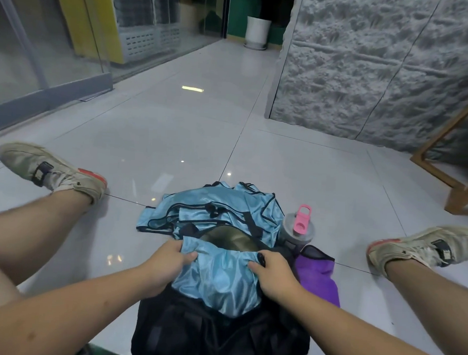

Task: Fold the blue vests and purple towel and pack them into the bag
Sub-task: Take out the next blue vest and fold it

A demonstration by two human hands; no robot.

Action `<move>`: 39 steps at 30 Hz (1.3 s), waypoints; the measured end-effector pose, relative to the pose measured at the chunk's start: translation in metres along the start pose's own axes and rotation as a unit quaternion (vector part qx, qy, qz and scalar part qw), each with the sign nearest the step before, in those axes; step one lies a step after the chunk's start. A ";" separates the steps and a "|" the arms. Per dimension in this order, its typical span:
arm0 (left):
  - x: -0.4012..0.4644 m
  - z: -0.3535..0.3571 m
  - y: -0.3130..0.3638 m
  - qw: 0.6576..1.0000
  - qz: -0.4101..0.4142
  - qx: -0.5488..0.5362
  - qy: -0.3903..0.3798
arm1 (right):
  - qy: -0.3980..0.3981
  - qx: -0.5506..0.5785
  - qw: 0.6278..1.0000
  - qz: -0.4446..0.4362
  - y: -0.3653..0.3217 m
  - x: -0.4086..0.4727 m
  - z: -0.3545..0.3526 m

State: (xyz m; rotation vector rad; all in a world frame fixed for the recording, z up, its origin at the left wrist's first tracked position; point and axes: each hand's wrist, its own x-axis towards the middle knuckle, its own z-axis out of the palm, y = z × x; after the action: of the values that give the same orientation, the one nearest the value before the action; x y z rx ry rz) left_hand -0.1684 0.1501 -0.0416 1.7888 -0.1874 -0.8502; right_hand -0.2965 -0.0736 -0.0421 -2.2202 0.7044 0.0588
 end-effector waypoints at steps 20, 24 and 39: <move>0.040 0.030 -0.006 0.808 0.025 0.586 -0.061 | -0.084 -0.260 0.962 0.005 0.008 0.051 0.040; 0.052 0.042 -0.012 0.729 0.161 0.657 -0.106 | -0.178 -0.288 0.929 -0.147 0.011 0.049 0.047; 0.058 0.030 -0.018 0.676 0.050 0.697 -0.234 | -0.316 -0.351 0.878 -0.073 -0.003 0.038 0.040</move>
State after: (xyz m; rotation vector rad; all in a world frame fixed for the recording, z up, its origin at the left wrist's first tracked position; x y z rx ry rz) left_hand -0.1499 0.1044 -0.0880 2.8075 -1.6411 -1.1790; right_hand -0.2555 -0.0618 -0.0772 -2.6772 0.1383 1.0628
